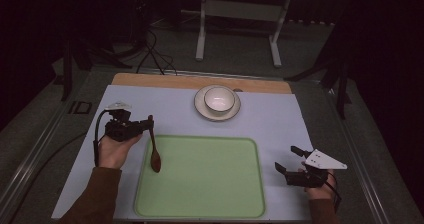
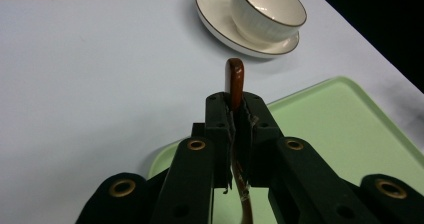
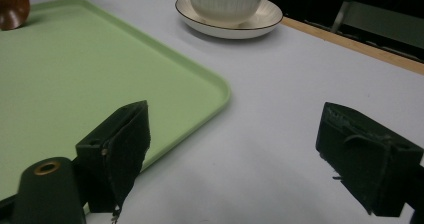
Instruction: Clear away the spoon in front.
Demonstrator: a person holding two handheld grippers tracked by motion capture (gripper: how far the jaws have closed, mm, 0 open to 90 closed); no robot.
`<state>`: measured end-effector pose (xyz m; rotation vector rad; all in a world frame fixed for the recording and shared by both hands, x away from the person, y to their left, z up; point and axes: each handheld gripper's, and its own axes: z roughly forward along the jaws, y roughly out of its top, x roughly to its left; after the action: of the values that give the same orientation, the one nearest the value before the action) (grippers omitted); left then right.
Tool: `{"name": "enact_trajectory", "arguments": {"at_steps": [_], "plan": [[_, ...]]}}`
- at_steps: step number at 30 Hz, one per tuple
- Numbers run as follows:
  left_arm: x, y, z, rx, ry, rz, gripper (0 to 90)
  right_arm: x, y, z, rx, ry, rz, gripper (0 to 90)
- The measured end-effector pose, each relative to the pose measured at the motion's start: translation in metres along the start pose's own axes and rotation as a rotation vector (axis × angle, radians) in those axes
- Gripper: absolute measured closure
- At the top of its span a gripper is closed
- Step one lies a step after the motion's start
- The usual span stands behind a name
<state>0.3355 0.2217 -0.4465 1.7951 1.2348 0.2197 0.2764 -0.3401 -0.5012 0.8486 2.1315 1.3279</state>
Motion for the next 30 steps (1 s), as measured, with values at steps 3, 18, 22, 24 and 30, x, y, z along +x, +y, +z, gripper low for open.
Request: {"name": "enact_trajectory", "arguments": {"at_steps": [3, 18, 22, 24, 30], "plan": [[0.003, -0.008, 0.005, -0.017, -0.035, 0.005, 82.8, 0.000, 0.000, 0.000, 0.000, 0.001, 0.000, 14.0], [0.013, -0.035, 0.016, -0.033, -0.106, -0.026, 81.4, 0.000, 0.000, 0.000, -0.001, 0.003, 0.001, 13.9], [0.014, -0.042, 0.019, -0.043, -0.128, -0.061, 81.6, 0.000, 0.000, 0.000, 0.000, 0.005, 0.001, 13.9], [0.014, -0.043, 0.019, -0.046, -0.131, -0.066, 81.7, 0.000, 0.000, 0.000, 0.000, 0.005, 0.000, 13.9], [0.012, -0.051, 0.021, -0.076, -0.183, -0.120, 82.3, 0.000, 0.000, 0.000, -0.001, 0.004, 0.000, 14.0]]}}
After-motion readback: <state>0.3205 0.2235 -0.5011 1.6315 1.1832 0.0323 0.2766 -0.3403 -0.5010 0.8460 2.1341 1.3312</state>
